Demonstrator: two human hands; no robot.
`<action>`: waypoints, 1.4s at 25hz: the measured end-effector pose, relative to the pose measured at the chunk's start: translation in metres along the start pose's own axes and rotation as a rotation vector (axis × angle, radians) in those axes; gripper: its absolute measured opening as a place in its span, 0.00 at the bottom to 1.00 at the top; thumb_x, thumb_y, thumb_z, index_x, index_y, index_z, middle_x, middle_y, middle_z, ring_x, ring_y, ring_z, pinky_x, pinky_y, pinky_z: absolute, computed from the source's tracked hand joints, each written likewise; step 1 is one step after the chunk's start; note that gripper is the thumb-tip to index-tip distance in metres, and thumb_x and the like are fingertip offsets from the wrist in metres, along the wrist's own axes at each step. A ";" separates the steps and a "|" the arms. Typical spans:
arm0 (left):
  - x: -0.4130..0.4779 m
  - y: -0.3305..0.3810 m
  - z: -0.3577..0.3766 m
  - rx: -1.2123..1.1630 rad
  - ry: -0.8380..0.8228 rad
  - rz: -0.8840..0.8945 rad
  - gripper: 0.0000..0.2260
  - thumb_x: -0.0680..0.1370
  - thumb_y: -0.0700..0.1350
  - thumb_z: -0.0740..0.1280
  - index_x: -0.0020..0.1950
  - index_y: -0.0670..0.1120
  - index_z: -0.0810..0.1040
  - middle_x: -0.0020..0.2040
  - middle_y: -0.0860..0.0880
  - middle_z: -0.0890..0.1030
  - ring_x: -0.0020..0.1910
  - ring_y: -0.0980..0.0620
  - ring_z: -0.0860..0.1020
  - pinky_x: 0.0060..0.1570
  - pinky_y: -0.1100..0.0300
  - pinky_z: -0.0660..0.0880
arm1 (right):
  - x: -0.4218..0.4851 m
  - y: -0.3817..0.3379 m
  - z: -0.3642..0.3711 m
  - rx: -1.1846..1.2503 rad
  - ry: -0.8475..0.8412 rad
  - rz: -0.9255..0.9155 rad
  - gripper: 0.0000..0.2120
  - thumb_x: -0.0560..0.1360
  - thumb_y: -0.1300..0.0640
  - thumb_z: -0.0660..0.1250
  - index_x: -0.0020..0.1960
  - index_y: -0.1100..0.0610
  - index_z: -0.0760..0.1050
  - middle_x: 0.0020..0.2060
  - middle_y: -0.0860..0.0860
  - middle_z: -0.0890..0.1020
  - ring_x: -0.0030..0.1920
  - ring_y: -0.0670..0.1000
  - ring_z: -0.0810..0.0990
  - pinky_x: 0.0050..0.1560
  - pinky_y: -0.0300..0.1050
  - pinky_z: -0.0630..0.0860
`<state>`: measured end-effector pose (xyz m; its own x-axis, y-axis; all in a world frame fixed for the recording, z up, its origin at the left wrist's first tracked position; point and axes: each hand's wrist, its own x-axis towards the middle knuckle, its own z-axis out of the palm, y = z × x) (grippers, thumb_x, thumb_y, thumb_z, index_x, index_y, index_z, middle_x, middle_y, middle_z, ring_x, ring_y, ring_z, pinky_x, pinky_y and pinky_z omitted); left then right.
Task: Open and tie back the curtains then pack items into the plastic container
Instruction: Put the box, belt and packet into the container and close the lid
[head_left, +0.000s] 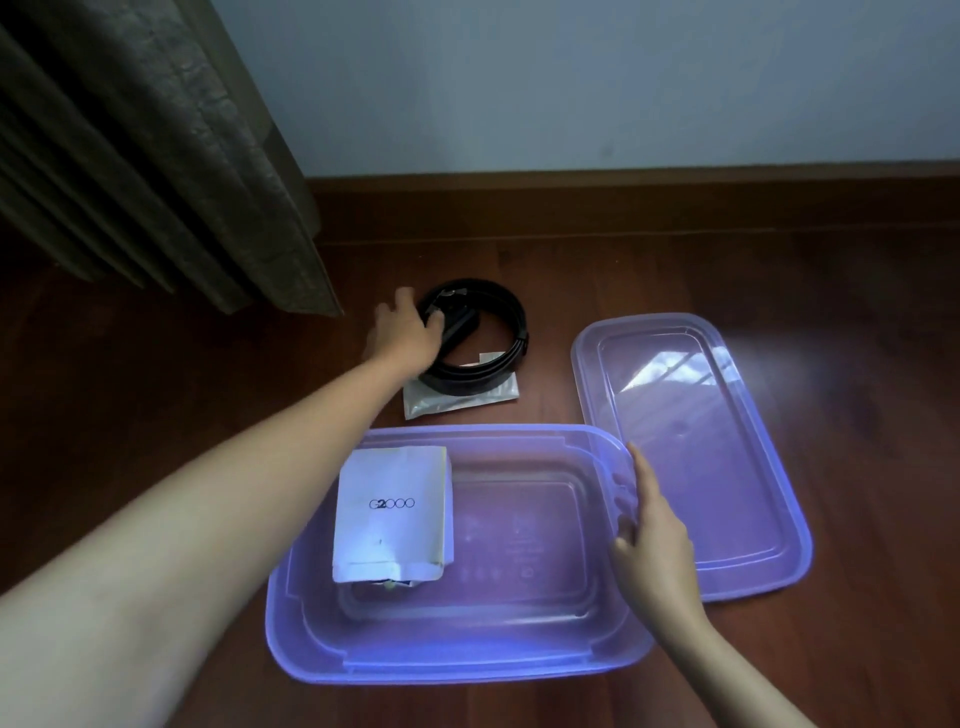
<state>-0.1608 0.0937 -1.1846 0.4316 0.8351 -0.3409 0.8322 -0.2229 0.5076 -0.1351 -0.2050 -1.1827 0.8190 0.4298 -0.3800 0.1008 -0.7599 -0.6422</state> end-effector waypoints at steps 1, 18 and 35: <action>0.012 -0.001 0.005 0.047 -0.046 -0.100 0.29 0.78 0.60 0.59 0.73 0.47 0.58 0.69 0.39 0.65 0.65 0.36 0.69 0.61 0.48 0.71 | 0.000 0.000 -0.001 0.000 -0.002 0.004 0.41 0.69 0.72 0.58 0.75 0.43 0.55 0.46 0.59 0.82 0.46 0.62 0.79 0.40 0.51 0.70; 0.029 -0.002 0.013 0.230 -0.007 -0.010 0.23 0.79 0.56 0.60 0.68 0.43 0.65 0.64 0.37 0.73 0.62 0.35 0.71 0.54 0.48 0.72 | 0.000 -0.003 -0.001 -0.026 0.005 -0.002 0.41 0.69 0.72 0.58 0.75 0.44 0.55 0.38 0.53 0.79 0.35 0.55 0.75 0.37 0.51 0.67; 0.029 -0.003 0.016 0.093 0.154 0.075 0.16 0.81 0.47 0.58 0.66 0.41 0.65 0.61 0.33 0.73 0.61 0.32 0.71 0.54 0.46 0.71 | 0.003 0.004 -0.003 0.017 0.013 -0.054 0.41 0.68 0.72 0.56 0.75 0.44 0.55 0.54 0.54 0.81 0.52 0.59 0.79 0.48 0.49 0.72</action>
<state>-0.1449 0.1107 -1.2085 0.4417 0.8797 -0.1763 0.8312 -0.3273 0.4495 -0.1306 -0.2089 -1.1842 0.8199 0.4637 -0.3356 0.1358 -0.7272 -0.6728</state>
